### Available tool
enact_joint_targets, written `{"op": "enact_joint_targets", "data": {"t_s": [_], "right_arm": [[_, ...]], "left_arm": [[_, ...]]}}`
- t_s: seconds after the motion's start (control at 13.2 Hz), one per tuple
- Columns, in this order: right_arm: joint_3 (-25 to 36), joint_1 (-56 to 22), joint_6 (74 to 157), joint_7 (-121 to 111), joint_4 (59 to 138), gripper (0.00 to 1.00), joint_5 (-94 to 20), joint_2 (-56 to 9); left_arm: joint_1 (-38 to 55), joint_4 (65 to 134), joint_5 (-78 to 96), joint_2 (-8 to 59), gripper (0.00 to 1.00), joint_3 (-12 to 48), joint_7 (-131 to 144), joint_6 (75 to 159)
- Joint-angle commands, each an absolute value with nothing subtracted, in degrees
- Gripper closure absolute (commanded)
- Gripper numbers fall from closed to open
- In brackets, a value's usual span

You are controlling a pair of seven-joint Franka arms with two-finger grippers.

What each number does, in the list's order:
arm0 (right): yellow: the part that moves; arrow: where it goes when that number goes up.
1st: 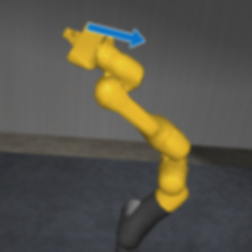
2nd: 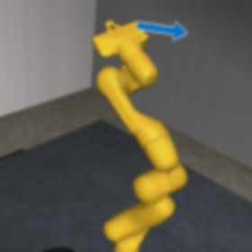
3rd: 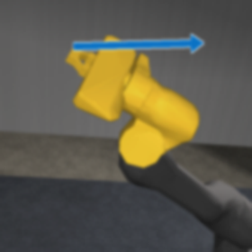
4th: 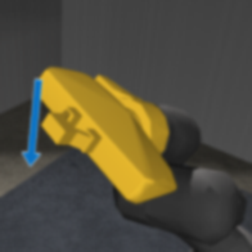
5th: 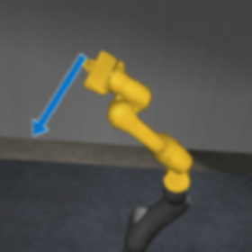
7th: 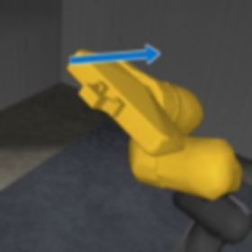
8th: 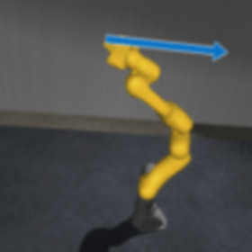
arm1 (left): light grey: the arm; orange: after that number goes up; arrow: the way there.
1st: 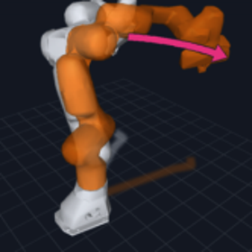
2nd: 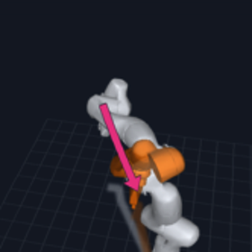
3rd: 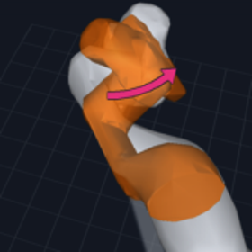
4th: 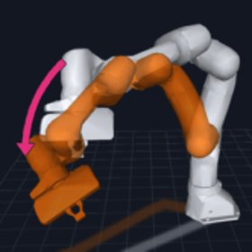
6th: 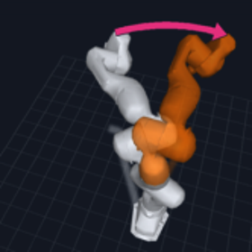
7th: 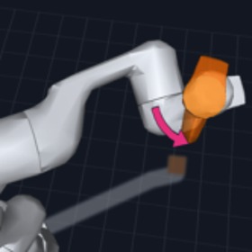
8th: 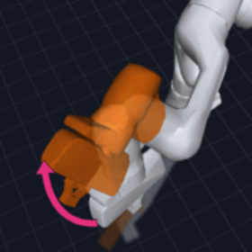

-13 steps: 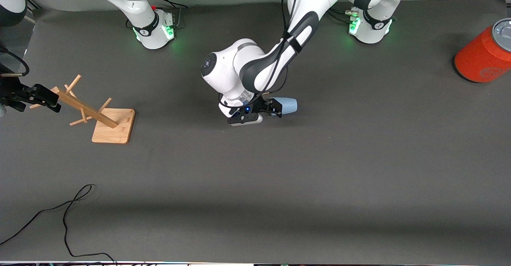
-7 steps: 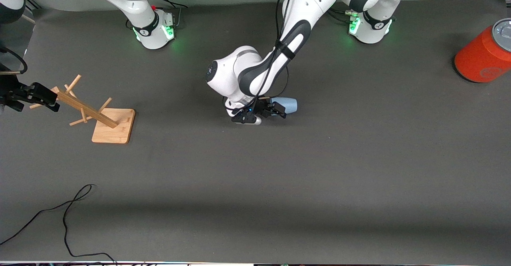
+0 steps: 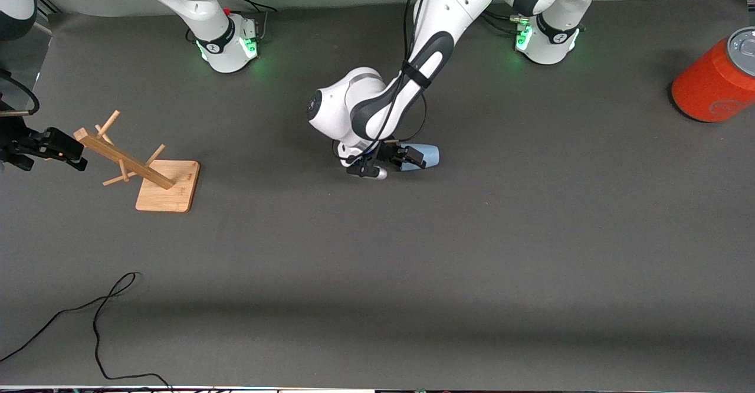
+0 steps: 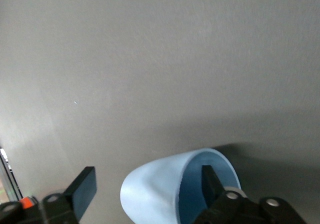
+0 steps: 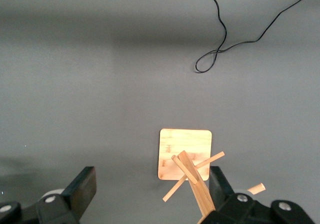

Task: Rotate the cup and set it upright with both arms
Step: 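Rotate the cup upright with the left gripper and set it down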

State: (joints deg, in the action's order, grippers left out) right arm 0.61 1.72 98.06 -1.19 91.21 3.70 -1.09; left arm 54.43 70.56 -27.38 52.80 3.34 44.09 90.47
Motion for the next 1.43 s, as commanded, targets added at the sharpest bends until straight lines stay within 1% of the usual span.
{"op": "enact_joint_targets", "data": {"t_s": [0.0,0.15,0.23,0.3,0.38,0.53,0.68,0.75,0.91,0.98,1.06,1.21,1.28,1.36], "right_arm": [[0.97,1.58,98.09,-4.12,89.47,0.00,2.29,-2.20],[1.40,1.58,98.00,-4.75,89.56,0.00,2.29,-2.20],[1.41,1.58,97.82,-4.66,89.65,0.00,2.20,-2.11],[1.41,1.58,97.65,-4.57,89.91,0.00,2.11,-1.94],[1.49,1.58,97.47,-4.57,90.35,0.00,1.15,-1.59],[1.76,1.76,95.63,-4.75,90.44,0.00,-2.45,-1.50],[1.76,1.76,95.01,-4.75,90.61,0.00,-2.64,-1.41],[1.76,1.67,93.70,-4.66,90.62,0.00,-2.64,-1.32],[1.67,1.58,92.64,-4.48,90.97,0.00,-2.64,-0.53],[1.67,1.58,91.07,-4.40,90.97,0.00,-2.64,-0.44],[1.67,1.58,90.62,-4.39,90.97,0.00,-2.64,-0.27],[1.67,1.58,89.48,-4.39,90.97,0.00,-2.64,0.00],[1.67,1.67,89.04,-4.39,90.97,0.00,-2.64,0.17],[1.67,1.58,88.86,-3.96,90.88,0.00,-2.72,0.35]], "left_arm": [[55.11,71.98,-27.69,51.86,0.19,2.72,42.02,88.16],[55.02,71.72,-27.69,51.51,0.50,2.72,38.34,87.46],[55.11,71.37,-27.77,51.42,0.75,2.72,37.02,86.06],[55.02,70.76,-27.95,51.33,0.96,2.72,36.57,84.57],[55.02,70.40,-28.21,51.15,1.00,2.72,35.61,83.85],[54.93,70.31,-28.21,51.06,1.00,2.64,33.32,83.85],[54.67,69.79,-27.95,50.45,1.00,2.46,32.08,83.41],[54.41,68.65,-27.60,49.93,1.00,2.20,31.91,82.28],[49.95,63.48,-25.51,48.35,1.00,2.63,30.68,77.02],[47.66,61.19,-21.92,46.51,1.00,2.46,31.11,75.34],[45.81,60.65,-18.84,43.62,1.00,1.94,31.64,75.15],[38.27,62.30,-12.43,35.98,1.00,1.67,32.25,76.63],[35.27,64.92,-9.78,32.03,1.00,1.67,32.26,78.73],[32.37,70.00,-8.97,27.38,1.00,1.76,32.17,82.06]]}}
